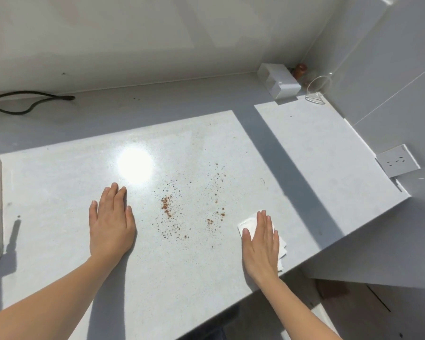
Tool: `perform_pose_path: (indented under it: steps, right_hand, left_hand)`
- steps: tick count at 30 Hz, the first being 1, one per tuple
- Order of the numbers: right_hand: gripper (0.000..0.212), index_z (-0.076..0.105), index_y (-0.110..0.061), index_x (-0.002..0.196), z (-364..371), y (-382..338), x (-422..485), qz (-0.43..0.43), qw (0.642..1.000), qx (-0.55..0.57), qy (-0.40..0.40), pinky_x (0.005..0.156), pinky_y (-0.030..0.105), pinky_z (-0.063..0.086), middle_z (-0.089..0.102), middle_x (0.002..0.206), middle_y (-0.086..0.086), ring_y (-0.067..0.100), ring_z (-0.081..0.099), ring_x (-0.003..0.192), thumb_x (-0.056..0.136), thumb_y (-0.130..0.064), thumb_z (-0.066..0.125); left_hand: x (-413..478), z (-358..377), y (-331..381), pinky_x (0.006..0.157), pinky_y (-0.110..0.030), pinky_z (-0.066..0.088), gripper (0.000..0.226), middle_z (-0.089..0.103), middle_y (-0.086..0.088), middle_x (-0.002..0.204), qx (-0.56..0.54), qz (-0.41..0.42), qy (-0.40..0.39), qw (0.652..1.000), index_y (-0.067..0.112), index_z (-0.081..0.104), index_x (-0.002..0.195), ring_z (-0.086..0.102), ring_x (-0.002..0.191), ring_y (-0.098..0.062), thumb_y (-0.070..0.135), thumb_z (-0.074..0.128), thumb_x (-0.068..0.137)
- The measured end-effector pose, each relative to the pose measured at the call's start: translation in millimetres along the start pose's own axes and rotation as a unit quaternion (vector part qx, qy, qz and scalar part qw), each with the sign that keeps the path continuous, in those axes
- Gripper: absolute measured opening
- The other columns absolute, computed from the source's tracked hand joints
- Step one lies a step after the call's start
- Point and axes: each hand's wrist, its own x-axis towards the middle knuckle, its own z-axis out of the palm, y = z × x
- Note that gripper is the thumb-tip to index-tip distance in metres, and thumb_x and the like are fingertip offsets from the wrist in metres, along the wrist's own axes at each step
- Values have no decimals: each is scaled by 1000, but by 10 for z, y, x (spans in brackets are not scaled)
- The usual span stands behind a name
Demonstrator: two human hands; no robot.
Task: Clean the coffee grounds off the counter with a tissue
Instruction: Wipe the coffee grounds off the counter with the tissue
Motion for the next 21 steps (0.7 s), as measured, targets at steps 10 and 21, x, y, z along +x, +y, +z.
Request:
perform_pose_path:
  steps: [10, 21]
  right_hand:
    - [43, 52, -18, 129, -402, 234, 169, -120, 977, -172, 33, 102, 46, 35, 46, 143, 5, 26, 41, 130, 89, -32, 61]
    - [14, 54, -7, 105, -317, 284, 947, 73, 977, -66, 188, 90, 45, 38, 54, 116, 16, 35, 48, 107, 95, -16, 48]
  left_hand:
    - [-5, 13, -9, 117, -46, 12, 47, 28, -7, 154, 2, -1, -2, 1000, 13, 34, 141, 18, 144, -21, 17, 39, 95]
    - [-15, 15, 2, 119, -44, 9, 47, 27, -5, 155, 1, -8, -2, 1000, 14, 33, 142, 16, 145, -18, 17, 38, 95]
